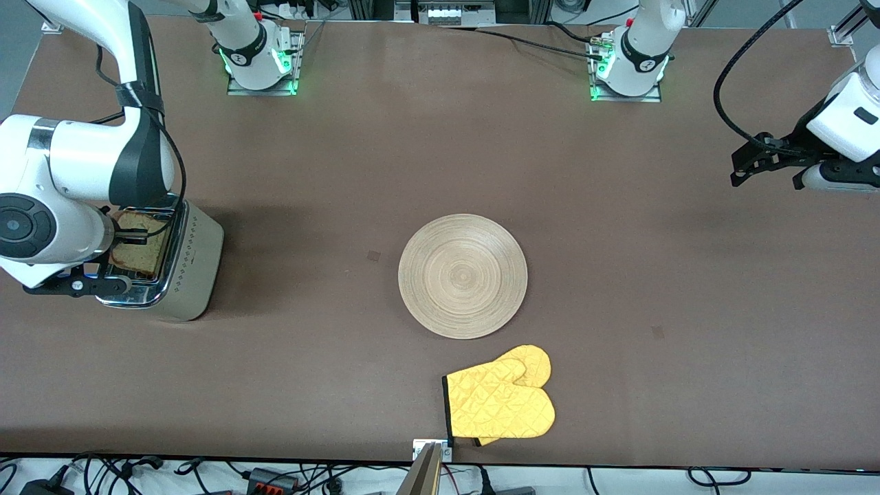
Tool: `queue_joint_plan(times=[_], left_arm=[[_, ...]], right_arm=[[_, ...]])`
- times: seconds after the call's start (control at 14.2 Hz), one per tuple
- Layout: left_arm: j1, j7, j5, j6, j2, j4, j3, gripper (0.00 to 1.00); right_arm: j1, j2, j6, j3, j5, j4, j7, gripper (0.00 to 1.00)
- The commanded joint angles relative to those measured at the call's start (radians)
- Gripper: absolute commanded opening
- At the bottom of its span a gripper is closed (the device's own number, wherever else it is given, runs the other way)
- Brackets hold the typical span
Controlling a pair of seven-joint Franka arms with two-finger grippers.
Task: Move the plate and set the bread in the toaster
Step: 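Lower the bread into the toaster slot with the right gripper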
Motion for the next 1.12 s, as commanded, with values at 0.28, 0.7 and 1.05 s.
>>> queue_joint_plan(times=[0.28,0.7,1.05], left_arm=[[0.008,0.018,0.012,-0.027,0.013,0.032,-0.009,1.00],[0.006,0.018,0.012,-0.027,0.013,0.032,-0.010,1.00],[0.006,0.020,0.013,-0.027,0.014,0.032,-0.009,1.00]], right_arm=[[0.013,0.007,-0.014,0.006,0.059,0.018,0.050,1.00],[-0.004,-0.048,0.019,0.007,0.068,0.112,0.029,1.00],[-0.011,-0.102,0.018,-0.005,0.249,0.116,0.029,1.00]])
